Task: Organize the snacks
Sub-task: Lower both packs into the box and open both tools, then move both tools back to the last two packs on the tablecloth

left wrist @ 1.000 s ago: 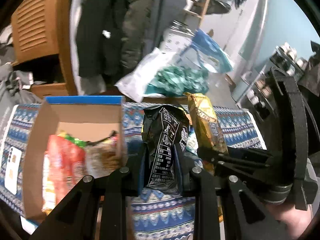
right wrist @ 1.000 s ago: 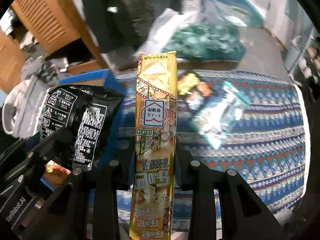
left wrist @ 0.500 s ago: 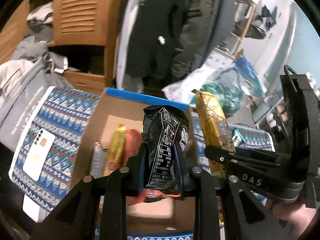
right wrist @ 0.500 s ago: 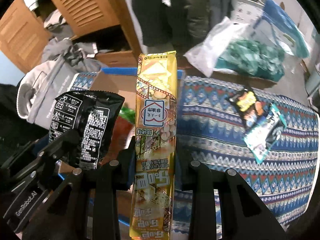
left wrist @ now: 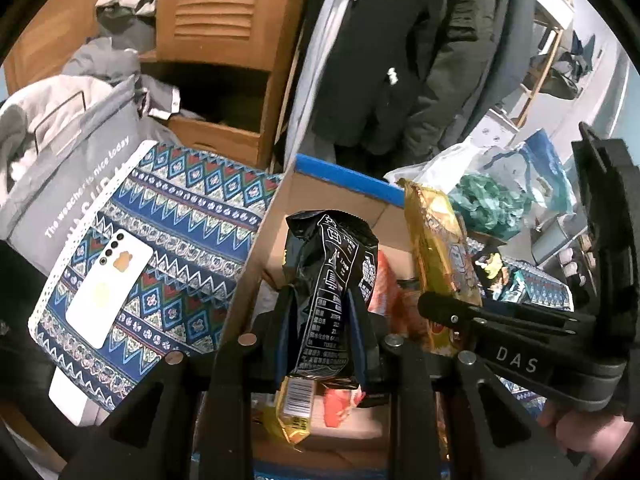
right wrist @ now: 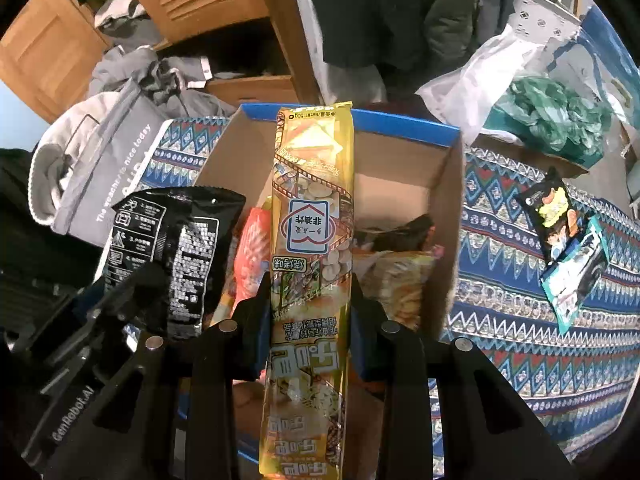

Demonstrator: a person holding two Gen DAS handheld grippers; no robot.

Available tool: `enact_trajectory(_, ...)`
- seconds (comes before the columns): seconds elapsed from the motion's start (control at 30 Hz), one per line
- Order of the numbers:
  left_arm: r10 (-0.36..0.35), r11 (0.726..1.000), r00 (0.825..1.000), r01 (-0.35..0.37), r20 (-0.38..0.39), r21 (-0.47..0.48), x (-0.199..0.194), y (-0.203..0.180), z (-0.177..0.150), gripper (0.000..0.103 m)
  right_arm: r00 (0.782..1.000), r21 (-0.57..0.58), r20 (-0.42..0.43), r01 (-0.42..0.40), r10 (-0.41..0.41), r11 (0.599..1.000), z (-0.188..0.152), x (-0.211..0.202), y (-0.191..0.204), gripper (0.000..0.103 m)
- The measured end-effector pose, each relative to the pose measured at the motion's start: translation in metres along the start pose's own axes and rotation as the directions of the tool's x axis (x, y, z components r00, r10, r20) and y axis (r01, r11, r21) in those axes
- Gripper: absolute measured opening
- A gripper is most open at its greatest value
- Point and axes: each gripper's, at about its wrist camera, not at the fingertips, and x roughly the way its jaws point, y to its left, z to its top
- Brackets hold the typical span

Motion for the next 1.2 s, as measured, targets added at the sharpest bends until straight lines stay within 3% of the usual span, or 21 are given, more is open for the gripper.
enact_trajectory(0.1,0.018,1.000,1.000,-0.018,-0.005,-0.007,0.004,0.003,0.000,0.029,1.000,-0.004,-0.001,0.007,-0.007,1.000,0.002,0.001,0.005,0.035)
enact_trajectory(0.23,0.037,0.999,0.999,-0.037,0.008,-0.002,0.002,0.001,0.000,0.052,1.000,-0.010,0.018,0.023,-0.023,1.000,0.006,-0.006,0.006,0.041)
enact_trajectory(0.33,0.054,0.998,0.998,-0.055,0.026,0.006,-0.004,-0.003,0.000,0.060,0.999,-0.002,0.035,0.037,-0.037,0.999,0.009,-0.013,0.001,0.047)
enact_trajectory(0.4,0.056,0.998,0.998,-0.056,0.029,0.011,-0.007,-0.006,0.000,0.066,0.998,0.007,0.046,0.046,-0.047,0.999,0.011,-0.019,-0.005,0.056)
enact_trajectory(0.47,0.049,0.999,0.998,-0.049,0.037,0.007,-0.010,-0.008,0.000,0.067,0.997,0.013,0.057,0.057,-0.058,0.998,0.012,-0.023,-0.009,0.065)
enact_trajectory(0.93,-0.015,1.000,0.999,0.014,0.052,0.021,-0.024,-0.047,0.004,0.076,0.989,0.079,0.075,0.123,-0.129,0.989,0.004,-0.052,-0.069,0.070)
enact_trajectory(1.2,-0.043,0.998,0.999,0.042,0.012,0.036,-0.020,-0.082,0.010,0.077,0.980,0.145,0.072,0.176,-0.188,0.974,0.002,-0.071,-0.124,0.073)
